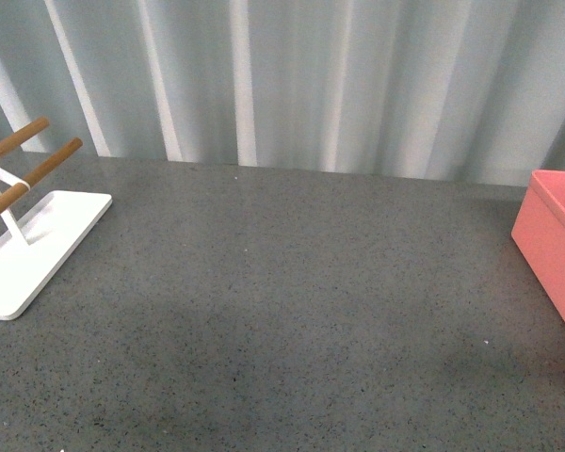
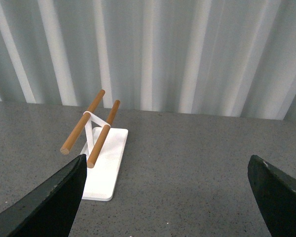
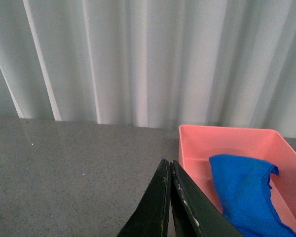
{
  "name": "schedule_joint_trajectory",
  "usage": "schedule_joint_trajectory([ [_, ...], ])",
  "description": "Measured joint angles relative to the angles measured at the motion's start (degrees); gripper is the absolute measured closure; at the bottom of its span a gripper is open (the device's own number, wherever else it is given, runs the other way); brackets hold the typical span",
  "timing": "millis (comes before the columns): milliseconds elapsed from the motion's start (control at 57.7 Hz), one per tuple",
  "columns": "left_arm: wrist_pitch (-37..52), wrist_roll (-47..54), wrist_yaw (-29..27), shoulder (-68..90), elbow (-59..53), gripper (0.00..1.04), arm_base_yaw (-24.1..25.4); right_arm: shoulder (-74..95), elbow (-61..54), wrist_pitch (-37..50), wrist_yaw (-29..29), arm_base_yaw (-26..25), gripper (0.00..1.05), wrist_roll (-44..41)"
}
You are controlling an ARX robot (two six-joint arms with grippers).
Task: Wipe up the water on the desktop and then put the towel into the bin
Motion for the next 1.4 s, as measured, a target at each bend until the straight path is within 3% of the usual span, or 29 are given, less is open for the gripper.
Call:
schedule_joint_trajectory([
  [537,0.0,0.0,0.0,0.0,0.0,0.07,0.0,-9.1,0.0,-8.5,0.2,0.0,1.01,0.2],
  [624,0.0,0.0,0.0,0.0,0.0,0.07,0.0,-16.7,0.0,-17.9,0.2,0.0,1.01,0.3],
  [832,0.0,0.0,0.0,-0.1,0.0,0.07,0.0,-18.7,0.0,-18.4,0.4,0.0,1.01,0.4],
  [1179,0.0,0.0,0.0,-0.1,0.0,0.07,0.0,-18.7,0.0,-18.4,0.4,0.0,0.39,0.4],
  [1300,0.0,0.0,0.0,-0.1,0.0,0.07,0.0,-18.7,0.0,-18.4,0.4,0.0,0.09,0.4],
  [1334,0.0,0.0,0.0,-0.1,0.0,0.07,0.0,-18.7,0.0,-18.4,0.4,0.0,0.05,0.5],
  [1404,0.0,0.0,0.0,-0.1,0.0,0.07,0.0,-18.7,0.0,-18.4,0.4,0.0,0.07,0.5],
])
